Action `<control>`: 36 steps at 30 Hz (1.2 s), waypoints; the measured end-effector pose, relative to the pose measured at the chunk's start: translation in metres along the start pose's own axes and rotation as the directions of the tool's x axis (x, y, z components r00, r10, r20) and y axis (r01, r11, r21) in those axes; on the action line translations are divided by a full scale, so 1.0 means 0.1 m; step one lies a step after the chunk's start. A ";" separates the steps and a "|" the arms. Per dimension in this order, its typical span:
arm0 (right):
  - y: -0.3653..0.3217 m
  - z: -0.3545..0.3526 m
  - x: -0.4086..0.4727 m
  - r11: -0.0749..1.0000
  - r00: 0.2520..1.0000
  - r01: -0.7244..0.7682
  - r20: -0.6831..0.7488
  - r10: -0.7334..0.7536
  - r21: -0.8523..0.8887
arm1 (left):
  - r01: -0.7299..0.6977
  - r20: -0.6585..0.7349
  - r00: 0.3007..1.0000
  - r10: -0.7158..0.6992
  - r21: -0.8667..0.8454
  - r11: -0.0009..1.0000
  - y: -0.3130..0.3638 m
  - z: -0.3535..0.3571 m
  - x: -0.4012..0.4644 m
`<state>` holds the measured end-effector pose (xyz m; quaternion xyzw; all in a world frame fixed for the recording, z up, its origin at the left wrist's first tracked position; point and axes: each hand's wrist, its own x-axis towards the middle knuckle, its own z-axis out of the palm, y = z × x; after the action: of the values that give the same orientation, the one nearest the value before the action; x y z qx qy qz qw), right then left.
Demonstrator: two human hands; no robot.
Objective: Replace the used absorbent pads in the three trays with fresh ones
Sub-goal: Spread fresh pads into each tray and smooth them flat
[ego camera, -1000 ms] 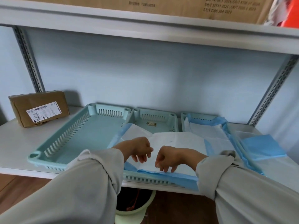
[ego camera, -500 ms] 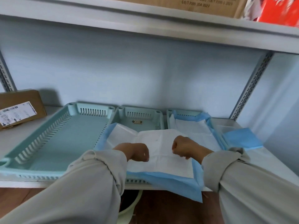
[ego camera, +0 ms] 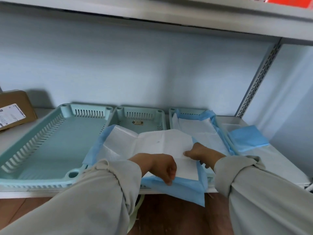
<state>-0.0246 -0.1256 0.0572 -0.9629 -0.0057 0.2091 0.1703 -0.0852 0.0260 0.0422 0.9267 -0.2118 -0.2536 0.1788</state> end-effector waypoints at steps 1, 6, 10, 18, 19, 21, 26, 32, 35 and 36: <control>0.02 -0.01 -0.01 0.999 1.000 -0.008 -0.019 0.009 0.034 | -0.010 -0.009 1.000 0.009 -0.072 0.997 0.01 -0.03 -0.03; 0.12 -0.06 -0.08 0.987 0.999 -0.029 0.018 0.027 0.160 | 0.037 0.157 0.988 -0.013 -0.154 0.987 0.00 -0.05 -0.12; 0.16 -0.02 -0.05 0.937 0.999 -0.032 0.019 0.027 0.348 | 0.067 0.207 0.977 -0.041 -0.118 0.991 -0.05 0.06 -0.11; 0.11 -0.03 0.16 0.562 0.993 -0.028 -0.041 0.109 0.827 | 0.277 0.226 0.953 -0.201 -0.384 0.881 -0.13 -0.04 -0.16; 0.06 -0.07 0.14 0.554 0.990 -0.035 -0.047 0.132 0.832 | 0.297 0.211 0.951 -0.225 -0.424 0.855 -0.16 -0.04 -0.16; -0.04 -0.11 0.14 0.577 0.989 -0.047 -0.043 0.141 0.815 | 0.315 0.214 0.947 -0.241 -0.465 0.827 -0.21 -0.04 -0.17; -0.30 -0.16 0.05 0.707 0.965 0.202 -0.263 -0.024 0.677 | 0.260 -0.011 0.950 -0.313 -0.532 0.806 -0.27 -0.16 -0.18; -0.99 -0.71 -0.19 0.733 0.511 0.645 -0.834 -0.207 0.214 | -0.151 -0.474 0.735 -0.485 -0.811 0.564 -0.28 -0.81 -0.32; -1.30 -0.99 -0.40 0.576 0.221 0.817 -0.910 -0.350 -0.023 | -0.333 -0.576 0.627 -0.524 -0.807 0.487 -0.27 -1.11 -0.43; -1.38 -1.02 -0.43 0.523 0.147 0.846 -0.898 -0.415 -0.104 | -0.391 -0.577 0.602 -0.552 -0.816 0.426 -0.29 -1.19 -0.48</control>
<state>-0.0142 -0.0321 0.2079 -0.7590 -0.2941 -0.3904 0.4301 -0.0490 0.1003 0.1443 0.6953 0.1136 0.1050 0.7019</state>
